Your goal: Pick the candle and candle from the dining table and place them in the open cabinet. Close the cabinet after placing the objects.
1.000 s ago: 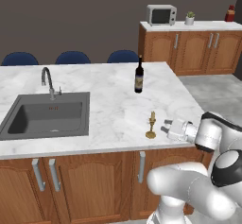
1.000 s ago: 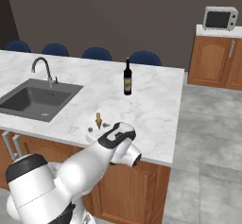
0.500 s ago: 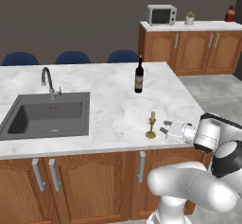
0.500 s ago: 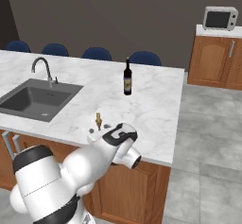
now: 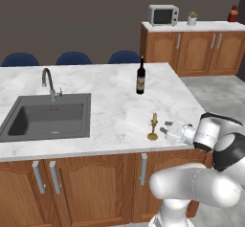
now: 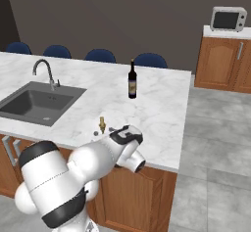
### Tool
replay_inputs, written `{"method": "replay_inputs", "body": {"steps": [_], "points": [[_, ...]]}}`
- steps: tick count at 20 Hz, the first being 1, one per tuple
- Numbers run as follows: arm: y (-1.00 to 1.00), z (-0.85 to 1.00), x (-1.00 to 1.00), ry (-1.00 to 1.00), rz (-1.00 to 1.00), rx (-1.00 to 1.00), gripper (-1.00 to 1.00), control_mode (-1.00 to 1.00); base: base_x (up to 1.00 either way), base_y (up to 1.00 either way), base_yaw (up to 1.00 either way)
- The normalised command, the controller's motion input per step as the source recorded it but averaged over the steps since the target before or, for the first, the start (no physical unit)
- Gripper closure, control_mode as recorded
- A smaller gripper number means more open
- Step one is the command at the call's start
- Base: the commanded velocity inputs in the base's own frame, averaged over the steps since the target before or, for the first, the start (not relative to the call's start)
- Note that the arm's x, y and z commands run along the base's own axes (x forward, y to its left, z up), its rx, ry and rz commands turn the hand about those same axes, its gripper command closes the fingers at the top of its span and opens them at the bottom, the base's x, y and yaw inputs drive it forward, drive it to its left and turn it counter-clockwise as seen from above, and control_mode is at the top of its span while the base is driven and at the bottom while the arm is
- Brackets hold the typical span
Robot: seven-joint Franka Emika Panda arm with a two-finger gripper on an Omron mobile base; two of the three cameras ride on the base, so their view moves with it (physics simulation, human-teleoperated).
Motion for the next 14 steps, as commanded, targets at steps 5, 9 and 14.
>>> {"method": "replay_inputs", "body": {"steps": [5,9,14], "points": [[0.0,-0.08,0.13,0.0,-0.04,0.0,-1.0,-1.0,0.0,0.0,0.0],[0.0,-0.1,0.16,0.0,-0.03,0.0,-1.0,-1.0,0.0,0.0,0.0],[0.0,-0.17,0.08,0.0,-0.03,0.0,-1.0,-1.0,0.0,0.0,0.0]]}}
